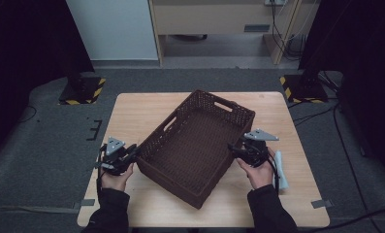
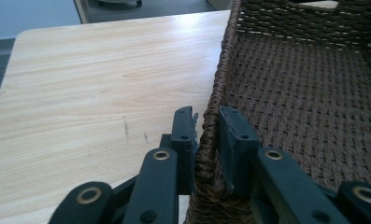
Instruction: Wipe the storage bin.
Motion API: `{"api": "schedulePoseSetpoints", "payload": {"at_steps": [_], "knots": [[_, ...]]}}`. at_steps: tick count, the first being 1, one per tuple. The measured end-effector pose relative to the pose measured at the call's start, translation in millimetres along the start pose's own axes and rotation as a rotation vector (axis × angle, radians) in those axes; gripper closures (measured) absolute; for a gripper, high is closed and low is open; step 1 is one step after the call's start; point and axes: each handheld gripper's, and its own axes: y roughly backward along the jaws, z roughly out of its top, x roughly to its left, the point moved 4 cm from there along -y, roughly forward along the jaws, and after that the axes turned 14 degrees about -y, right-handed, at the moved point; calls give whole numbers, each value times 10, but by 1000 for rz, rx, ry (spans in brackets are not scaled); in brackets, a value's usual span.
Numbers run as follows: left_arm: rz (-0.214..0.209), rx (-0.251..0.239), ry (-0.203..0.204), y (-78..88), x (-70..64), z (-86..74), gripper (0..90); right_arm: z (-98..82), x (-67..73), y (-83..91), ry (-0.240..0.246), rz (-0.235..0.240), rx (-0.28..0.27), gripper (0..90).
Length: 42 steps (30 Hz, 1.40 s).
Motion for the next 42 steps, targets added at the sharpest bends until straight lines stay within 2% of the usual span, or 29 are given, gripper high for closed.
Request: {"api": "schedulePoseSetpoints", "payload": {"at_steps": [3, 7, 9, 11, 13, 16, 20, 23, 24, 26, 29, 30, 32, 34, 37, 39, 42], "knots": [[2, -5, 7, -31, 34, 6, 756, 23, 4, 23, 14, 9, 22, 472], [17, -7, 4, -59, 56, 12, 747, 73, -67, 36, 5, -15, -36, 431], [19, -9, 3, -59, 54, 13, 744, 59, -108, 0, -4, -29, -35, 423], [27, -9, 1, -50, 43, 14, 734, 45, -124, -27, -16, -7, -42, 434], [51, -23, 4, -16, 34, 13, 680, 39, -120, -38, -10, 3, -28, 420], [53, -37, 5, 74, 6, 18, 639, 22, -113, -30, -29, -2, -28, 425], [53, -53, 7, 191, -59, 21, 610, 5, -84, 9, -14, -21, -17, 425], [47, -51, 1, 198, -109, 25, 612, -18, -52, 44, -15, -31, -13, 424], [58, -46, -3, 186, -118, 27, 609, -24, -46, 55, -15, -30, -11, 424], [71, -44, -9, 171, -107, 29, 622, -29, -45, 67, -22, -25, -12, 422], [73, -49, 3, 144, -59, 28, 673, -11, -55, 86, -11, -9, 7, 413], [74, -50, 7, 133, -43, 30, 686, 2, -54, 98, -8, -7, 1, 413], [82, -49, 8, 108, -26, 40, 692, 46, -73, 134, 12, -24, -48, 396], [91, -48, 1, 91, -21, 46, 693, 73, -93, 147, 6, -30, -75, 378], [91, -49, 0, 83, -16, 50, 692, 68, -138, 113, 6, -41, -76, 365], [89, -45, 2, 91, -16, 50, 682, 45, -157, 78, 7, -47, -65, 363], [69, -47, 19, 150, -30, 44, 606, 14, -176, 44, 1, -44, -54, 358]]}}
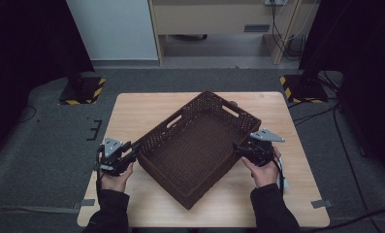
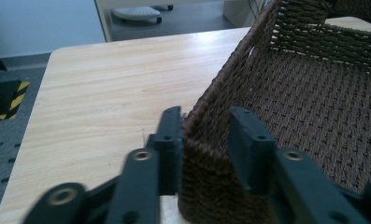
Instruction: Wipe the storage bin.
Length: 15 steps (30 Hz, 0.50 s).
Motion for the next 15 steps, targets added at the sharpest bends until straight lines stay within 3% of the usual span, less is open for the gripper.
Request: {"api": "schedulePoseSetpoints", "payload": {"at_steps": [4, 9, 11, 15], "knots": [[-15, -13, -1, 81, -86, 5, 573, -10, 6, 9, -10, 4, 3, 375], [-14, 18, -38, -5, -160, -16, 556, -14, 18, 37, -10, 6, 19, 375], [-13, 20, -35, -14, -154, -10, 555, 3, 31, 52, -4, 11, 31, 395], [1, 26, -45, -45, -138, -6, 564, 54, 28, 82, 1, -8, -21, 356]]}}
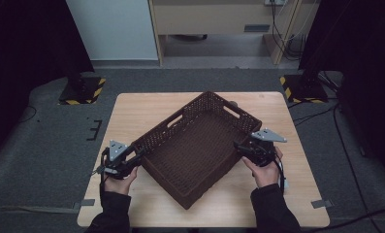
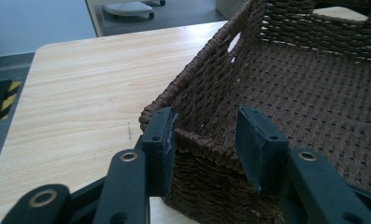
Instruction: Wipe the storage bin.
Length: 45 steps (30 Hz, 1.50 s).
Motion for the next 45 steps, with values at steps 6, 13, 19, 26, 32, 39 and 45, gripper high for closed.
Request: {"api": "schedulePoseSetpoints", "payload": {"at_steps": [6, 13, 19, 26, 32, 39, 45], "knots": [[17, 0, -7, -48, 29, 17, 565, -50, -19, -46, 21, -18, 22, 330], [-17, -17, 3, 53, -62, 20, 507, -70, -21, -34, 3, -13, 27, 336], [-15, 6, -11, -6, -95, 24, 504, -80, 5, -9, -5, -16, 34, 333], [-10, 15, 23, -125, 28, 29, 499, -10, -36, 41, 13, -34, 1, 354], [-18, 5, 2, -62, 7, 38, 508, -43, -48, 23, 36, -47, 25, 366], [-51, 22, -6, -1, -117, 38, 473, -58, -34, 55, 5, -26, 40, 383], [-49, 45, -17, -49, -98, 50, 483, -10, -30, 90, 20, -20, 54, 418]]}}
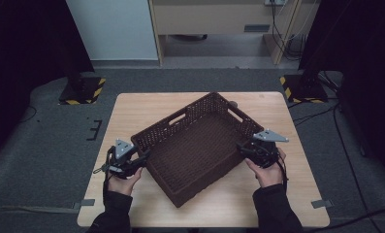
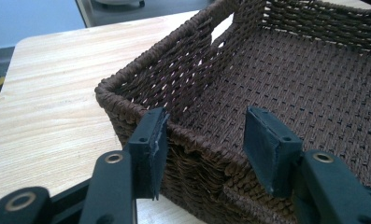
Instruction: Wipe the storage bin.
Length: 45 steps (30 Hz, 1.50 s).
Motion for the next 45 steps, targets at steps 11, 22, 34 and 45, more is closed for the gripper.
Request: {"api": "schedulePoseSetpoints", "payload": {"at_steps": [11, 22, 34, 45], "knots": [[15, 16, -33, -61, 97, 24, 499, 8, -10, 10, 69, -28, 8, 421], [-10, 29, -48, 70, -55, 21, 470, -10, 2, 32, 66, -26, 16, 425], [25, 59, -74, -53, 83, 22, 484, 57, -32, 45, 80, -17, -13, 432], [-2, 53, -57, 48, 37, 22, 488, -44, 0, -9, 64, -7, 50, 446]]}}
